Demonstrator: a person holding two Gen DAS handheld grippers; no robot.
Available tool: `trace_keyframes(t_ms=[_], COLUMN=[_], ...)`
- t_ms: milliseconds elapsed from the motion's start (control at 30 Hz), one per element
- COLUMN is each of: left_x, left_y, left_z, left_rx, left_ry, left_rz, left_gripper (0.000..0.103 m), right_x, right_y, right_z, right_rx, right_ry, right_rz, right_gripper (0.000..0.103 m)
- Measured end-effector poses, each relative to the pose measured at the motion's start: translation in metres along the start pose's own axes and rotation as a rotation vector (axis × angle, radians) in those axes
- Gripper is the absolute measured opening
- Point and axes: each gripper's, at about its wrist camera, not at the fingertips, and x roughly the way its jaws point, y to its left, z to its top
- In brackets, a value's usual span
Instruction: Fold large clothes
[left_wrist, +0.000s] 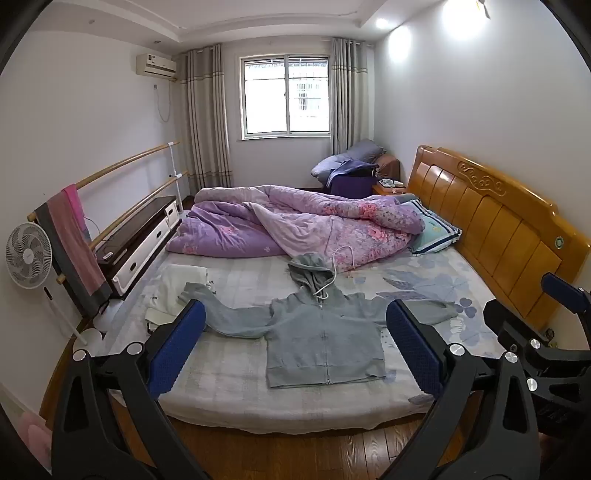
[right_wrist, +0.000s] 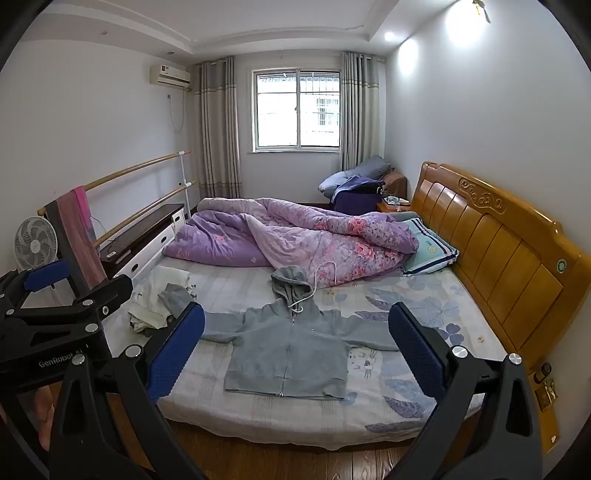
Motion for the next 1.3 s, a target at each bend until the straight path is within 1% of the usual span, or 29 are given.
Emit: trace_keyframes(t_ms=[300, 467, 533, 600, 633, 967, 1300], left_x=[-0.0002, -0.0021, -0.0036, -0.0057, 0.0013, -0.0022, 0.0019], left_y=[0.0000, 0.0000, -0.0003, -0.0012, 0.0021, 0.0070, 0.0034], left_z=[-0.0002, -0.0005, -0.0007, -0.0012, 0.0001, -0.0019, -0.0007], left_rx=[0.000, -0.001, -0.002, 0.000, 0.000, 0.002, 0.001], left_ry=[0.001, 0.003, 0.002, 0.002, 0.006, 0.002, 0.007], left_rz=[-0.001, 0.002, 0.003, 0.005, -0.004, 0.004, -0.004], left_gripper=[0.098, 0.098, 0.098, 0.098, 0.098, 0.098, 0.098], right_x=[-0.0002, -0.0047, 0.0032, 0.0029, 0.0022, 0.0028, 0.0050], right_y=[0.0014, 0.0089, 0.0060, 0.0065, 0.0025, 0.0026, 0.0012], right_z=[0.0018, 0.0053, 0.0030, 0.0032, 0.0021, 0.0026, 0.0018], right_rx=[0.000, -0.004, -0.001, 0.001, 0.006, 0.008, 0.010], right_ry=[0.005, 0.003, 0.006, 0.005, 0.006, 0.009, 0.015], right_rz=[0.005, 0.011, 0.013, 0.016, 0.017, 0.023, 0.028], right_gripper=[0.096, 0.096, 0.096, 0.096, 0.096, 0.096, 0.096])
